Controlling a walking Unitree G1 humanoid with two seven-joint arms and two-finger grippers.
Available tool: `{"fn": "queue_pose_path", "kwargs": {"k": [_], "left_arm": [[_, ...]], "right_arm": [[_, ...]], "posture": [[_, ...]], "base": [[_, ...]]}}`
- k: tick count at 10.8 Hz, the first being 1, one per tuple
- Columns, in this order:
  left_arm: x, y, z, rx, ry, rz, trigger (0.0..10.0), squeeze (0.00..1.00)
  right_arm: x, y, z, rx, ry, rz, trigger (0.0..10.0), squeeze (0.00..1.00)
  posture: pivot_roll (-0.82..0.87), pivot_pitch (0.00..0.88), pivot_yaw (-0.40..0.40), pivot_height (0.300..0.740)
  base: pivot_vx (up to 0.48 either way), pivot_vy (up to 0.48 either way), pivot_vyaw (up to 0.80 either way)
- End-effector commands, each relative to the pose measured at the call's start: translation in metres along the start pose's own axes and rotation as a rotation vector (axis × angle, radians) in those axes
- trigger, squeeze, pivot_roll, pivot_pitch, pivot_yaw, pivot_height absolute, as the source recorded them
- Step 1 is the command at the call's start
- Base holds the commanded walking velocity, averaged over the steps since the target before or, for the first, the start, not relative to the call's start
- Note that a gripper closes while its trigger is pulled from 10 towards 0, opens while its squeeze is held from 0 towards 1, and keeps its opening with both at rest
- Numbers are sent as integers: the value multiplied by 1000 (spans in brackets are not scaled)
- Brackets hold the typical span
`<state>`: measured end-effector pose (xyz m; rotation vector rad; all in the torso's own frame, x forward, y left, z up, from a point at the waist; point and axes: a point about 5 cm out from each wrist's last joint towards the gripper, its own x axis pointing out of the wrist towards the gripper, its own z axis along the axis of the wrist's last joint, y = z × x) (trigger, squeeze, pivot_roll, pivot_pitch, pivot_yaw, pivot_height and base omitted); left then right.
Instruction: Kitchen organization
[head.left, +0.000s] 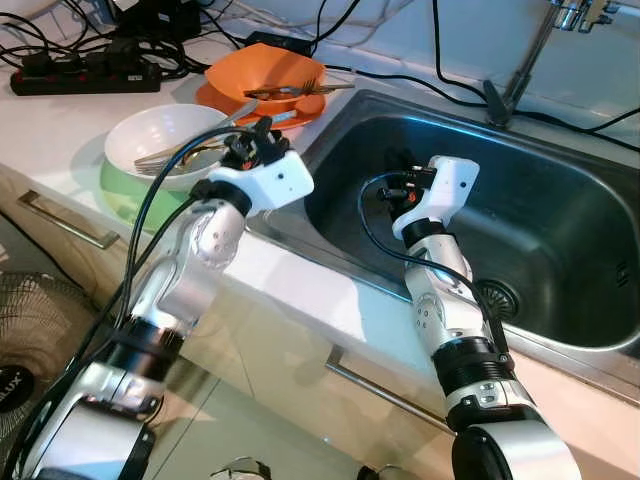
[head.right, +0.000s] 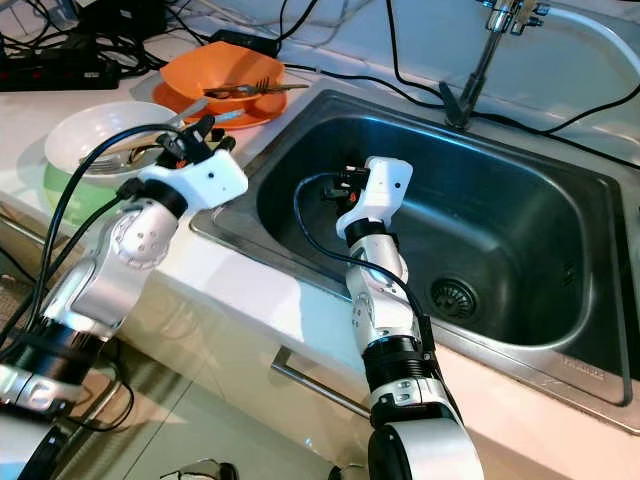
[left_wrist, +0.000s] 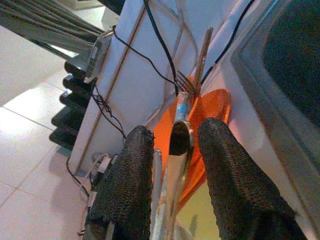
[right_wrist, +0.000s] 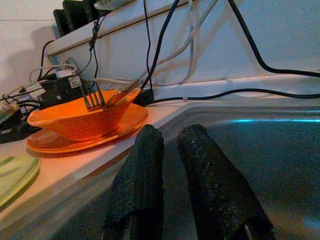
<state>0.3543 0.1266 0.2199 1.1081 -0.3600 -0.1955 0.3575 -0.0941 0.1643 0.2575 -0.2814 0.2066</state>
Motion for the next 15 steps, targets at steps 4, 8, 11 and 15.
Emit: {"fn": "queue_pose_path", "kwargs": {"k": [4, 8, 11, 15], "left_arm": [[8, -2, 2, 37, 1, 12, 10000, 0], [8, -3, 1, 35, 9, 16, 706, 0], [8, -4, 0, 35, 9, 14, 0, 0], [9, -1, 1, 39, 8, 30, 0, 0]], "right_arm": [[-3, -5, -6, 8, 19, -17, 10000, 0], [-3, -17, -2, -17, 16, -41, 10000, 0], [-4, -16, -4, -13, 18, -45, 10000, 0], [-5, -15, -5, -6, 23, -48, 10000, 0]], "posture": [[54, 20, -13, 740], [54, 27, -16, 740], [54, 35, -15, 740], [56, 44, -19, 740]], "base": [[0, 0, 0], [0, 0, 0], [0, 0, 0], [0, 0, 0]]}}
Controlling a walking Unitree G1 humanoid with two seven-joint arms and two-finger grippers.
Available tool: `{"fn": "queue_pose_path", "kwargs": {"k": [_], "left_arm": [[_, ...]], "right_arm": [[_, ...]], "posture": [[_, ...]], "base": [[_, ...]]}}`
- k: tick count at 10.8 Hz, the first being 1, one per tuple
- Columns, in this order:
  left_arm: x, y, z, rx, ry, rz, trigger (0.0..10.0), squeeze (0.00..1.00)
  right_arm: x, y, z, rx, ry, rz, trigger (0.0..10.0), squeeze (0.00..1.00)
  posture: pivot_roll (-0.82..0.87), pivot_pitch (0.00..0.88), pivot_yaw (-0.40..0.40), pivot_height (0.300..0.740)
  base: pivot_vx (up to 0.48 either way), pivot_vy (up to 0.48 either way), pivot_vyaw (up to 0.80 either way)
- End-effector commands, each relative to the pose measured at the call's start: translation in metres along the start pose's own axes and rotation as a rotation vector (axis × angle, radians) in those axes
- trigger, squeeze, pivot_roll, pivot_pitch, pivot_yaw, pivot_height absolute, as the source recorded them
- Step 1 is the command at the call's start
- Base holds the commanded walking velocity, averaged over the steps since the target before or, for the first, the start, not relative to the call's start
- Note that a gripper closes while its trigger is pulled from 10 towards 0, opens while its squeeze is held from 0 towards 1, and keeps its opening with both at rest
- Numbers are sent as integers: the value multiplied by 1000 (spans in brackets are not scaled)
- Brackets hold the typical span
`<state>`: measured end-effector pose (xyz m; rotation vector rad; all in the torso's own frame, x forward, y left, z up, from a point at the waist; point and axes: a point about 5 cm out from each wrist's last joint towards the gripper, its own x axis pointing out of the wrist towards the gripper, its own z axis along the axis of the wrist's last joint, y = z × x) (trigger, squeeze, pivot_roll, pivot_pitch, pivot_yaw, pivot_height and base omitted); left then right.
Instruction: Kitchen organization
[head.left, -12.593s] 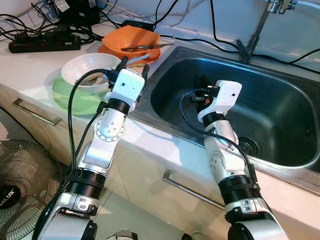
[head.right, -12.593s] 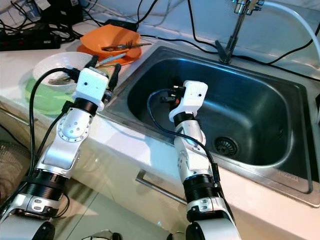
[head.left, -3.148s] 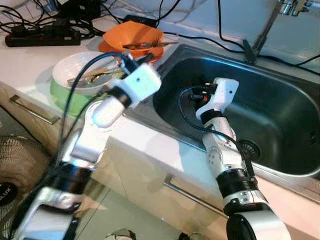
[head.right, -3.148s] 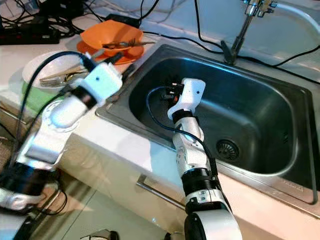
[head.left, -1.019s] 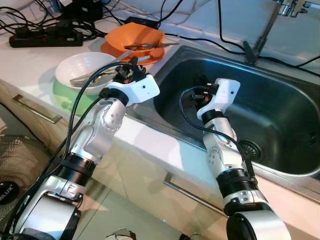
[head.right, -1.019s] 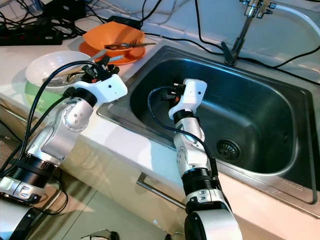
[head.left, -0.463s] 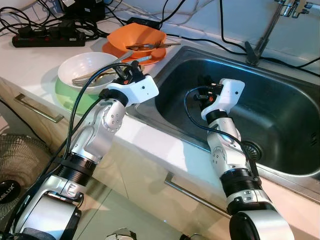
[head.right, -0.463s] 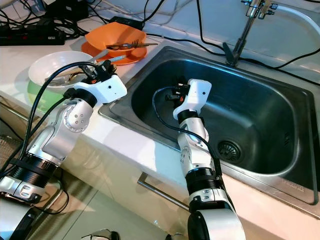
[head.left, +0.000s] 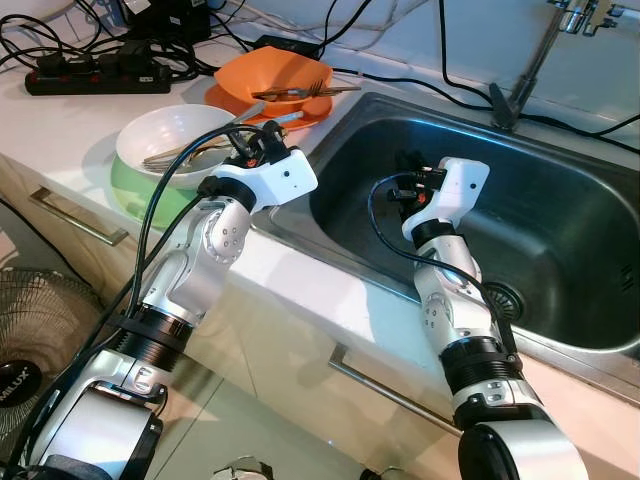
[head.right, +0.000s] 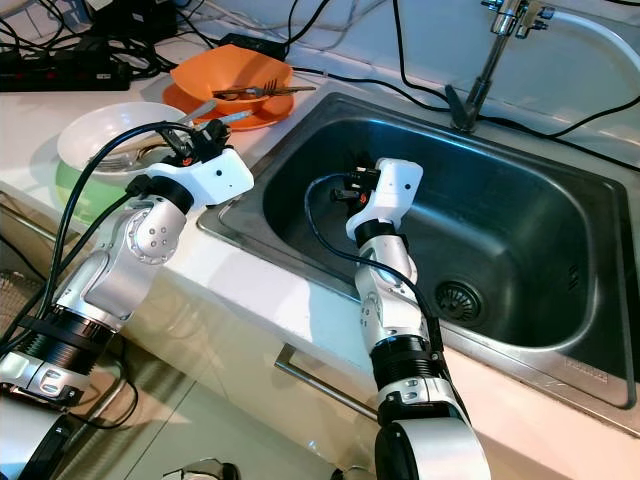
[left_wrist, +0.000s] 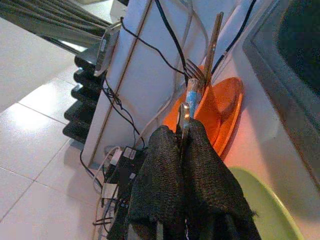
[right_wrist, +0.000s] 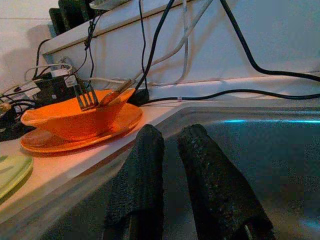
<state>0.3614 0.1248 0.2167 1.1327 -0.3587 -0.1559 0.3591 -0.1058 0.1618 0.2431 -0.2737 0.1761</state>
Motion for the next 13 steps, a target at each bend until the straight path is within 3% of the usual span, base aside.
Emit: {"fn": "queue_pose_path", "kwargs": {"k": [1, 2, 3, 8, 11, 13], "left_arm": [[4, 8, 5, -9, -20, 33, 0, 0], [6, 20, 8, -128, -22, 99, 5922, 0], [7, 29, 9, -206, -26, 135, 10000, 0], [6, 58, 15, -468, -52, 180, 10000, 0], [3, 60, 21, -580, -92, 83, 10000, 0], [-2, 71, 25, -659, -134, 8, 10000, 0]], "right_arm": [[-3, -4, -5, 13, 18, -18, 10000, 0], [-3, -3, -5, 12, 19, -16, 10000, 0], [-2, -4, -5, 12, 19, -16, 10000, 0], [0, -2, -4, 11, 21, -4, 10000, 0], [1, -1, -4, 13, 25, 8, 10000, 0], [1, 0, -5, 15, 28, 13, 10000, 0]], "posture": [[59, 45, -22, 740], [57, 47, -25, 740], [60, 49, -29, 740], [72, 52, -43, 740], [76, 56, -47, 740], [82, 56, -51, 740]], "base": [[0, 0, 0], [0, 0, 0], [0, 0, 0], [0, 0, 0], [0, 0, 0], [0, 0, 0]]}}
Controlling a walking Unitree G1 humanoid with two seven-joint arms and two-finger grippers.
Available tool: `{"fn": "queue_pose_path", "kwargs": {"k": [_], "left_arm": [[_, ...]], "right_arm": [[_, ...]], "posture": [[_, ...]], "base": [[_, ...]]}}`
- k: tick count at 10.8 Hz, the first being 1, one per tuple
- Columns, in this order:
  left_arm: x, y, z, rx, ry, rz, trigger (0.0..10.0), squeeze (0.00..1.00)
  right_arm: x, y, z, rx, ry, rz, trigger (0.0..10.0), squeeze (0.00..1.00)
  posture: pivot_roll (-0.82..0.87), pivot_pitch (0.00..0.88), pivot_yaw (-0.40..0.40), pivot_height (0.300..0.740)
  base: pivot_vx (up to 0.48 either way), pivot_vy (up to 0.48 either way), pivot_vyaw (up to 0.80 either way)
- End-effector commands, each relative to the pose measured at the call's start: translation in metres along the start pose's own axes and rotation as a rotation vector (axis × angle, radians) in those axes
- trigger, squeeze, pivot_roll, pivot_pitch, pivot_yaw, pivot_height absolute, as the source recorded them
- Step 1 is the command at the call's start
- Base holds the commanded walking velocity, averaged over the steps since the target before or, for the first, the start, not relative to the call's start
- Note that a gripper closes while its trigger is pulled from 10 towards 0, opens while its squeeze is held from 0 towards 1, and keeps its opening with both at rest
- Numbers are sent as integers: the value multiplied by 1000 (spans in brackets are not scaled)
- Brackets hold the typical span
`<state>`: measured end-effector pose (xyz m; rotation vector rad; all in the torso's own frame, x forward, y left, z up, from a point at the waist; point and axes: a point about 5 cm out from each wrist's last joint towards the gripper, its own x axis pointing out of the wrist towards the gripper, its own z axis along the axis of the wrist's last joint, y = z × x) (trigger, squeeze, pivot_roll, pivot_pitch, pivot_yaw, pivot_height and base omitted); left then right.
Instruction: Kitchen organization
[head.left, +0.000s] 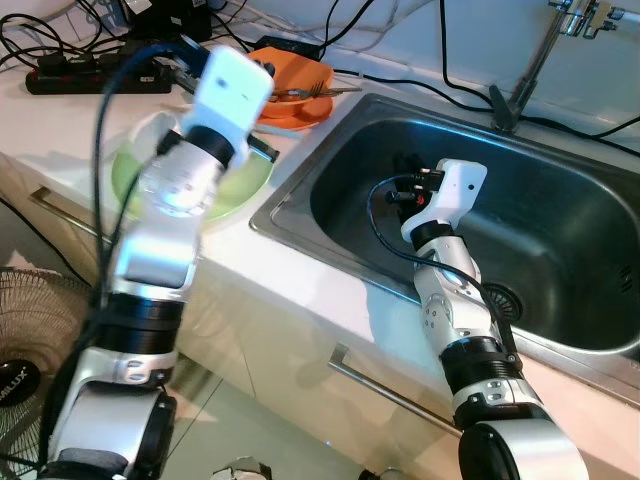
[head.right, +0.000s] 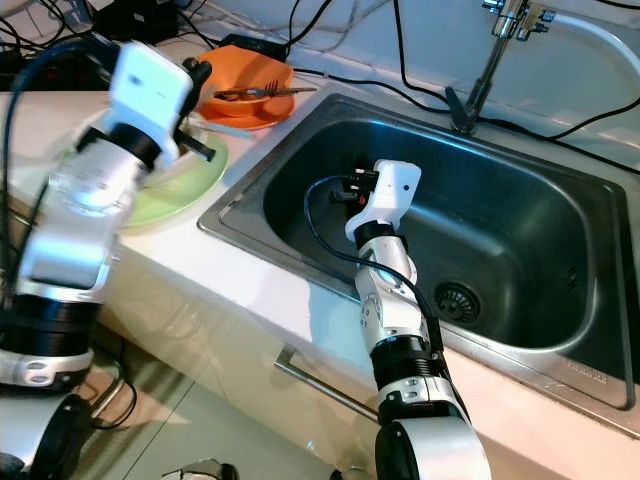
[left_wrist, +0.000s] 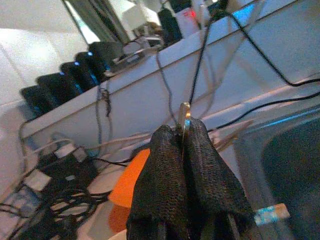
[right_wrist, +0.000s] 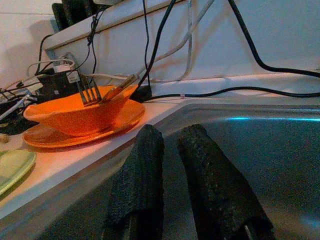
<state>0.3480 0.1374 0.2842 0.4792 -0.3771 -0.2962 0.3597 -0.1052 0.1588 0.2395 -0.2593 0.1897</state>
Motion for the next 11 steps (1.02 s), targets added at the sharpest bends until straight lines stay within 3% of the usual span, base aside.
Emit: {"fn": "queue_pose_path", "kwargs": {"k": [1, 3, 4, 7, 9, 11], "left_arm": [[1, 1, 10, -26, -27, -31, 10000, 0], [-3, 7, 24, -137, -48, -94, 10000, 0], [-8, 11, 28, -154, -51, -115, 10000, 0], [-18, 31, 32, -126, -33, -92, 10000, 0], [-26, 47, 27, -63, 38, -60, 10000, 0], [-29, 57, 30, -53, 29, -33, 10000, 0]], "right_arm": [[1, 0, -2, 16, 14, 3, 10000, 0], [1, 3, -3, 20, 20, 13, 10000, 0], [2, 4, -4, 23, 23, 19, 10000, 0], [3, 7, -5, 30, 26, 28, 10000, 0], [3, 9, -6, 35, 30, 34, 10000, 0], [3, 9, -6, 36, 32, 34, 10000, 0]], "posture": [[85, 56, -54, 740], [97, 58, -62, 740], [100, 58, -65, 740], [119, 59, -72, 740], [126, 65, -75, 740], [129, 67, -75, 740]], "base": [[0, 0, 0], [0, 0, 0], [0, 0, 0], [0, 0, 0], [0, 0, 0], [0, 0, 0]]}}
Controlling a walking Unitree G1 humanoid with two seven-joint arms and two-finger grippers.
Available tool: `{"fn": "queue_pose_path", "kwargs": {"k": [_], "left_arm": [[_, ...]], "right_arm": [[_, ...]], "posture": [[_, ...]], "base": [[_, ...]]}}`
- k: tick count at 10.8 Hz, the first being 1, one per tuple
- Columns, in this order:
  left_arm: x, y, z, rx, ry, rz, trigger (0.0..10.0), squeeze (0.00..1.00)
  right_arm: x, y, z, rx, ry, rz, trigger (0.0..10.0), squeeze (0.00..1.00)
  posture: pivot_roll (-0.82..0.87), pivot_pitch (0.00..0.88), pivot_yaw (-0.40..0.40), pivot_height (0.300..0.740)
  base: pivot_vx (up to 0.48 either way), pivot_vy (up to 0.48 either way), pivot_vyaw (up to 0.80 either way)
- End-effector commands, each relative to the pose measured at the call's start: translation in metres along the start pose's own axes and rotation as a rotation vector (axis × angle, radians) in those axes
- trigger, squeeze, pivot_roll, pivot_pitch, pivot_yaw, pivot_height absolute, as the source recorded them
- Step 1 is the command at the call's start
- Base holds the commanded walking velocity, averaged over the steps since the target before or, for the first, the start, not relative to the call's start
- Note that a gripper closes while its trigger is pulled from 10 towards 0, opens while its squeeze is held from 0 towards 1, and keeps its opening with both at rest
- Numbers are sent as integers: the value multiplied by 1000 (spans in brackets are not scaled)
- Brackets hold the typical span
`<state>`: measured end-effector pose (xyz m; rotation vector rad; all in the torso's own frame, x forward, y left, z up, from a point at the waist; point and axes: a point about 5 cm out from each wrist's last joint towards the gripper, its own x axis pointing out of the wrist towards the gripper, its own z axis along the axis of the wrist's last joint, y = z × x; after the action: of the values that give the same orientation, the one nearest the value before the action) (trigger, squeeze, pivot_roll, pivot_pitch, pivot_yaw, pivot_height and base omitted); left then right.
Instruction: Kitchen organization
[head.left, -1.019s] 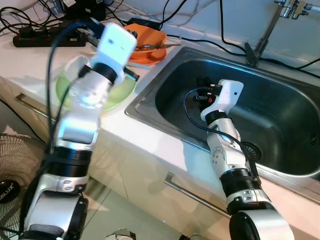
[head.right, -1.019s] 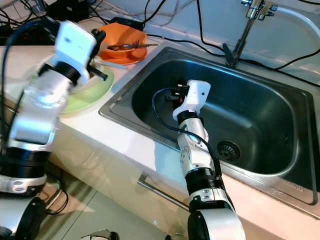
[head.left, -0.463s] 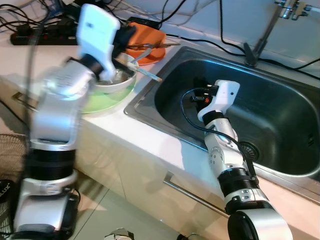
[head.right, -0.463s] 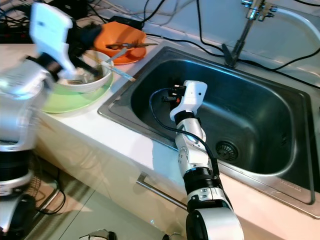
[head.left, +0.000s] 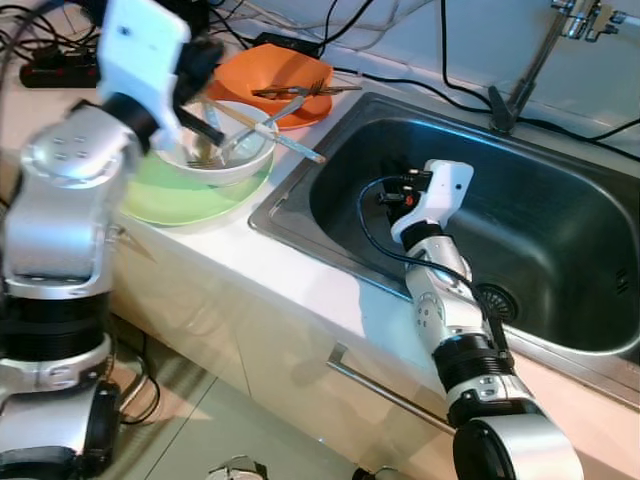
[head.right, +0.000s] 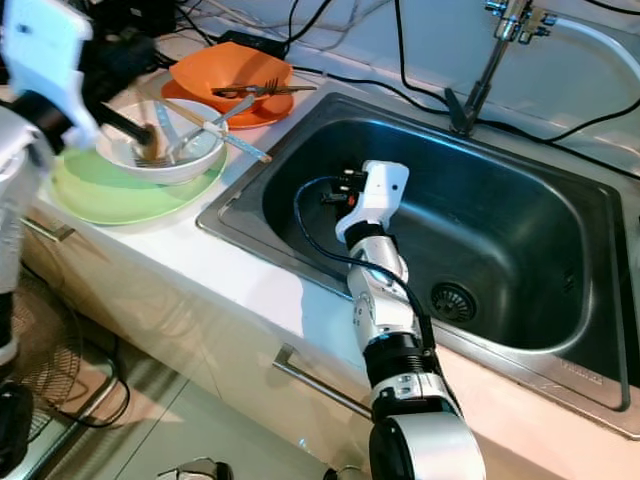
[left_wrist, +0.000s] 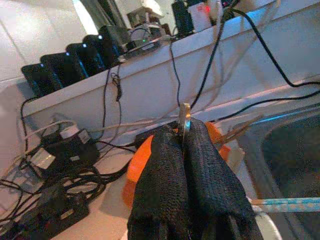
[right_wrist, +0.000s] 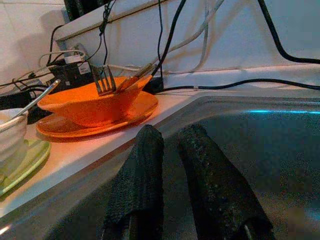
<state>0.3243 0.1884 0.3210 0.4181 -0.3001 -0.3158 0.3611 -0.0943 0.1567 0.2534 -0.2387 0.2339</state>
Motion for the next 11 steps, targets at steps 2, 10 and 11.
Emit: {"fn": "queue_pose_path", "kwargs": {"k": [2, 10, 11], "left_arm": [[-2, 12, 33, -90, -171, 39, 10000, 0], [17, -2, 39, -663, -515, 155, 10000, 0], [20, -9, 35, -698, -513, 148, 10000, 0]], "right_arm": [[1, -1, -2, 16, 11, -7, 10000, 0], [1, -15, 4, 39, -2, -55, 10000, 0], [2, -17, 7, 40, -9, -60, 10000, 0]], "posture": [[130, 65, -75, 740], [96, 54, -67, 740], [92, 51, -64, 740]], "base": [[0, 0, 0], [0, 0, 0], [0, 0, 0]]}}
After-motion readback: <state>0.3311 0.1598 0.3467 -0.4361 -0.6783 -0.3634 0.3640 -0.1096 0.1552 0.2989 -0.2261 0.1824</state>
